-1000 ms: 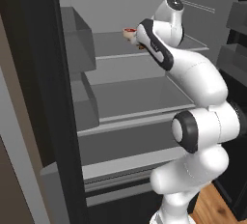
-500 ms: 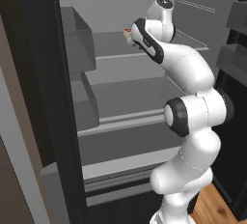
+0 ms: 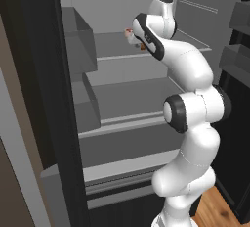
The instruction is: Pick up the mango and banana from the fridge and place one fruit on each plate on the dining counter.
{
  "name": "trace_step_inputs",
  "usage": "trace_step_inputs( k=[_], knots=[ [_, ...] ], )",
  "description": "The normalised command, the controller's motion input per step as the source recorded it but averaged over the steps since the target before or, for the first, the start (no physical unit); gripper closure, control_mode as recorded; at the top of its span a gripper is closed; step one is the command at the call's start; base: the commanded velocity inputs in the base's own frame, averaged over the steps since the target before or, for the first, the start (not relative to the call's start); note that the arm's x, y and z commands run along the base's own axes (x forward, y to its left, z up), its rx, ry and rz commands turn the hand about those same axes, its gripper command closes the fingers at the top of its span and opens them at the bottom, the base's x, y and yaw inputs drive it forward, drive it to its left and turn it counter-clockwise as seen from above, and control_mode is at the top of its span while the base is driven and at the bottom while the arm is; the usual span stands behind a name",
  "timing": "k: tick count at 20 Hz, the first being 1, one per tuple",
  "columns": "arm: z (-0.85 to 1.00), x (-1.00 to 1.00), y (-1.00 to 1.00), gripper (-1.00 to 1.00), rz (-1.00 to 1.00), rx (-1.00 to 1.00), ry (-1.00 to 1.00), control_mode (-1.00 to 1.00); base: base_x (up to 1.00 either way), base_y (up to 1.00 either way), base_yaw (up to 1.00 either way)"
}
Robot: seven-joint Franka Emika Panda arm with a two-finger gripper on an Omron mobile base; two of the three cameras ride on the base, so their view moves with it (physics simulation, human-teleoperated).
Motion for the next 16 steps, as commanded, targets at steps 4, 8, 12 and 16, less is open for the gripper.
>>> trace_step_inputs(
  k=[4, 8, 12, 16],
  knots=[
    [-0.56, -0.24, -0.08, 1.0, 0.06, 0.0, 0.06, -1.0, 0.0, 0.0, 0.0],
    [-0.38, -0.74, -0.15, 1.0, 0.14, 0.01, 0.0, -1.0, 0.0, 0.0, 0.0],
    [-0.36, -0.94, -0.12, 1.0, 0.08, 0.0, -0.05, -1.0, 0.0, 0.0, 0.0],
    [-0.45, -0.94, 0.0, 1.0, 0.0, 0.0, -0.1, -1.0, 0.0, 0.0, 0.0]
  ],
)
